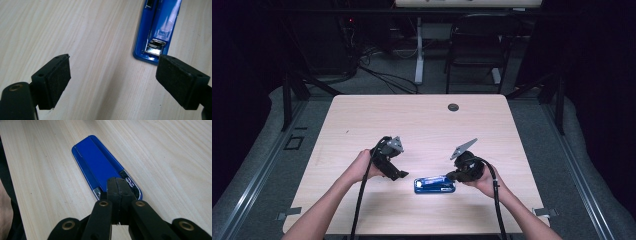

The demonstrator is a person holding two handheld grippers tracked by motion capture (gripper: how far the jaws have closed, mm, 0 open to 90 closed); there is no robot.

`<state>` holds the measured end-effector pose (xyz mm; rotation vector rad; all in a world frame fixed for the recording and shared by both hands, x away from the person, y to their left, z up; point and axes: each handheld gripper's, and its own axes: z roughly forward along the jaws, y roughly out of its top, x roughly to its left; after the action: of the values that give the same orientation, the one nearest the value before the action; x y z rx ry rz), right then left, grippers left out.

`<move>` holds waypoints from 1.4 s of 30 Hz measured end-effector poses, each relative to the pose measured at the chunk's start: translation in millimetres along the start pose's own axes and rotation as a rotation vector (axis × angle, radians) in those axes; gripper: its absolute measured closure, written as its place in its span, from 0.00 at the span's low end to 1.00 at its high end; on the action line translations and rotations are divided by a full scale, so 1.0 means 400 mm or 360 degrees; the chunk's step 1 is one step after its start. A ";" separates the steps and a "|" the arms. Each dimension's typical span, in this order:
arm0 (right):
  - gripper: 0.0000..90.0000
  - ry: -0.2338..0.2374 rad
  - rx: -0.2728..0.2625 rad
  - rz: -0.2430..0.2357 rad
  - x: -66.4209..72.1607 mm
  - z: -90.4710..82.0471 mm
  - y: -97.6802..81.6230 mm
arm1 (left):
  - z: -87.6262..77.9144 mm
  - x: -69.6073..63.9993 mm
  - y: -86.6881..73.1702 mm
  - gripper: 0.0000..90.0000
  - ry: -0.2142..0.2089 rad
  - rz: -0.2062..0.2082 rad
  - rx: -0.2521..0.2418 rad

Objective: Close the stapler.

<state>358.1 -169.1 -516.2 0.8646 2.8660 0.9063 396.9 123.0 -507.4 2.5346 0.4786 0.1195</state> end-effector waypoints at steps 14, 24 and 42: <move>0.54 -0.0245 -0.0055 -0.0030 0.002 -0.040 -0.002 | -0.019 0.013 -0.042 0.08 0.0091 -0.0091 -0.0055; 0.27 -0.0349 -0.0119 0.0038 -0.013 -0.096 -0.040 | -0.036 0.022 -0.085 0.04 0.0180 -0.0218 -0.0084; 0.08 -0.0516 -0.0168 0.0249 -0.060 -0.163 -0.169 | -0.049 0.051 -0.169 0.00 0.0283 -0.0397 -0.0062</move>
<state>333.2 -261.8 -501.6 1.1204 2.4830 0.8311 391.5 193.3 -527.6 2.4144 0.8488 0.2592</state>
